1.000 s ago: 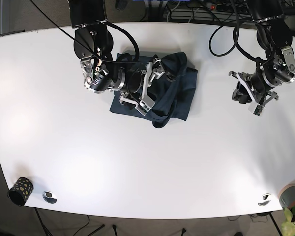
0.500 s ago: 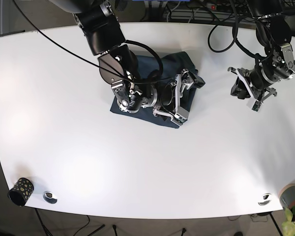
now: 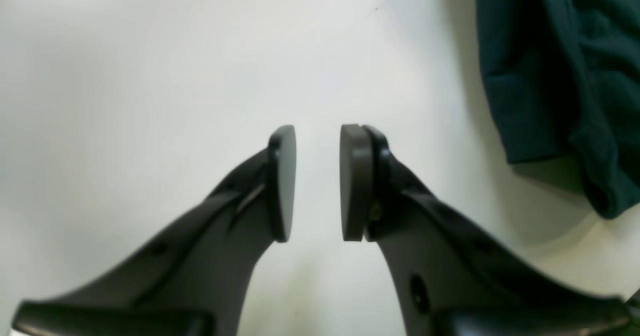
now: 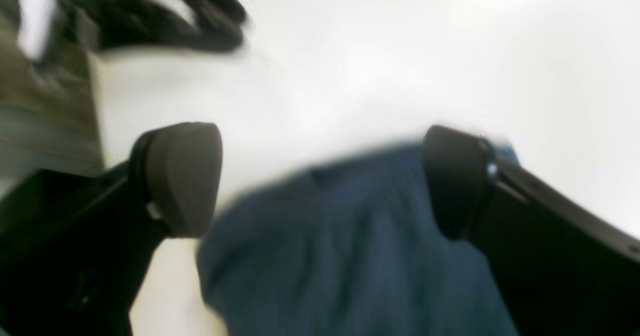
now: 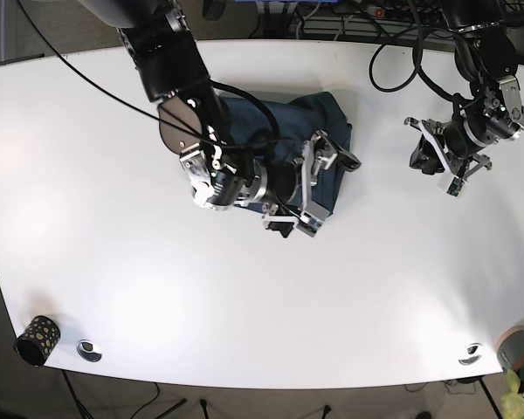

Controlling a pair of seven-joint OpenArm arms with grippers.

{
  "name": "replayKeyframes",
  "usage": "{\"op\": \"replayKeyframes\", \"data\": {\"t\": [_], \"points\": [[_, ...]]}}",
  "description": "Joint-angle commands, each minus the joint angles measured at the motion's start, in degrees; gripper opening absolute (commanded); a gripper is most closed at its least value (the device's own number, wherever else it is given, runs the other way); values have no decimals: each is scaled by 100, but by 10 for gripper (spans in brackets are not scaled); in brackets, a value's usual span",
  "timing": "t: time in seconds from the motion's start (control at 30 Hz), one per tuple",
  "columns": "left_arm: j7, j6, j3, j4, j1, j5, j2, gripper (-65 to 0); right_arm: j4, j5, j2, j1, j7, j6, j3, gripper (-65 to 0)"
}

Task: Fold the T-shirt properly
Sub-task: 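Press the folded bundle flat with the right gripper, left gripper withdrawn, then grasp the folded blue bundle's sides with both grippers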

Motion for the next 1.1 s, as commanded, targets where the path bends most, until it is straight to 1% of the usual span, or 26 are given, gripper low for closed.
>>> {"op": "replayKeyframes", "data": {"t": [0.0, 0.13, 0.2, 0.23, 0.43, 0.5, 0.57, 0.67, 0.77, 0.87, 0.93, 1.03, 1.07], "points": [[-112, -21, -33, 271, -76, -92, -66, -504, 356, 166, 96, -58, 84, 30, -31, -44], [-121, -21, -33, 464, -93, -92, -66, -504, 664, 193, 237, -541, 49, 30, -58, -48], [-121, -21, -33, 526, -93, -92, -66, -504, 805, 193, 299, -788, 49, 30, -67, -79], [-121, -21, -33, 535, -102, -92, -66, -504, 840, 193, 307, -858, 49, 30, -102, -100], [-121, -21, -41, 570, -225, -92, -66, -504, 893, 140, 343, -1174, 49, 30, -585, -290], [-121, -21, -41, 570, -234, -92, -66, -504, 752, 131, 343, -1192, 49, 30, -752, -338], [-121, -21, -41, 570, -252, -92, -66, -504, 488, 131, 325, -1166, 75, 30, -858, -369], [-121, -21, -24, 570, -252, -92, -66, -504, 66, 131, 281, -1025, 163, 30, -902, -374], [-121, -21, -6, 570, -252, -92, -66, -504, -452, 140, 149, -814, 576, 30, -902, -374], [-121, -21, 11, 570, -252, -92, -66, -503, -901, 149, 96, -568, 778, 30, -902, -374], [-121, -21, 152, 570, -252, -92, -66, -503, -918, 193, 96, -471, 787, 30, -893, -374], [-121, -21, 372, 649, -260, -92, -101, -504, -479, 202, 140, -462, 769, 30, -867, -374], [-121, -21, 477, 702, -260, -92, -101, -504, -224, 202, 246, -471, 769, 30, -867, -374]]}}
